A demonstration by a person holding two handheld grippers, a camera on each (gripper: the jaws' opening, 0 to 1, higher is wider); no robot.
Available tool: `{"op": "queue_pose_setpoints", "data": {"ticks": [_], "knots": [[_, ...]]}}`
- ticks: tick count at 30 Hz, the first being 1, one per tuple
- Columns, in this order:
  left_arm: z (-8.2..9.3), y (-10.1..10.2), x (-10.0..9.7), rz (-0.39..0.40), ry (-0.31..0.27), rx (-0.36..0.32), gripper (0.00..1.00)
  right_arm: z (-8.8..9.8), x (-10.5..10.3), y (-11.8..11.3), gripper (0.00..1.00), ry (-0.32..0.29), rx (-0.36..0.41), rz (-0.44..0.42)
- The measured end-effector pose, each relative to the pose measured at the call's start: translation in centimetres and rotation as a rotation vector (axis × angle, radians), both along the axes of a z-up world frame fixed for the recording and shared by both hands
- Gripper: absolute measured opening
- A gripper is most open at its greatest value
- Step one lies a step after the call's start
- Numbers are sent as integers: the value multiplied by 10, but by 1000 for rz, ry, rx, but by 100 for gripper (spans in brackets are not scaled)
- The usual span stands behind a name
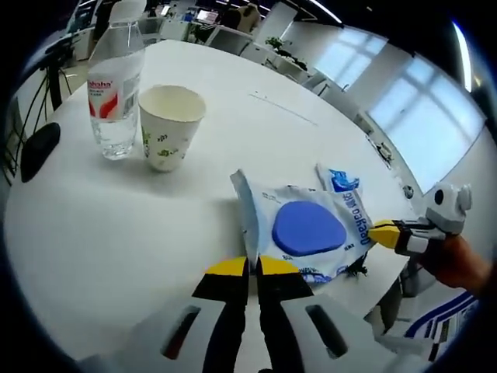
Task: Arrange the tabletop items into an orderly group along one side of the table until the central work area is clear of visible clutter.
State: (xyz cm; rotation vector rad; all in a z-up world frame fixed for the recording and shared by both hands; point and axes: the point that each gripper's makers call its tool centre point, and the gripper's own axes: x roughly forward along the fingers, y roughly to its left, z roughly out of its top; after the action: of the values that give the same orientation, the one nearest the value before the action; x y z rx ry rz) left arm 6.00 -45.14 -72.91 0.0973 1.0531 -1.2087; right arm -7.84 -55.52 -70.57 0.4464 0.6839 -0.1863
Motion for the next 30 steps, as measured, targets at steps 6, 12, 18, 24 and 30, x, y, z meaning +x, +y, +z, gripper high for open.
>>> {"op": "queue_pose_setpoints", "data": {"ticks": [6, 12, 18, 24, 30], "knots": [[1, -14, 10, 68, 22, -23, 0, 0, 9, -14, 0, -9, -14, 5], [-1, -22, 18, 114, 34, -29, 0, -4, 17, -24, 0, -12, -5, -3], [0, -27, 32, 149, 41, -39, 0, -6, 29, -28, 0, -14, -3, 14], [-2, -33, 47, 203, 52, -56, 0, -9, 43, -33, 0, -16, -3, 19], [-8, -42, 58, 263, 75, -72, 1, -16, 51, -41, 0, -19, 15, -17]]}}
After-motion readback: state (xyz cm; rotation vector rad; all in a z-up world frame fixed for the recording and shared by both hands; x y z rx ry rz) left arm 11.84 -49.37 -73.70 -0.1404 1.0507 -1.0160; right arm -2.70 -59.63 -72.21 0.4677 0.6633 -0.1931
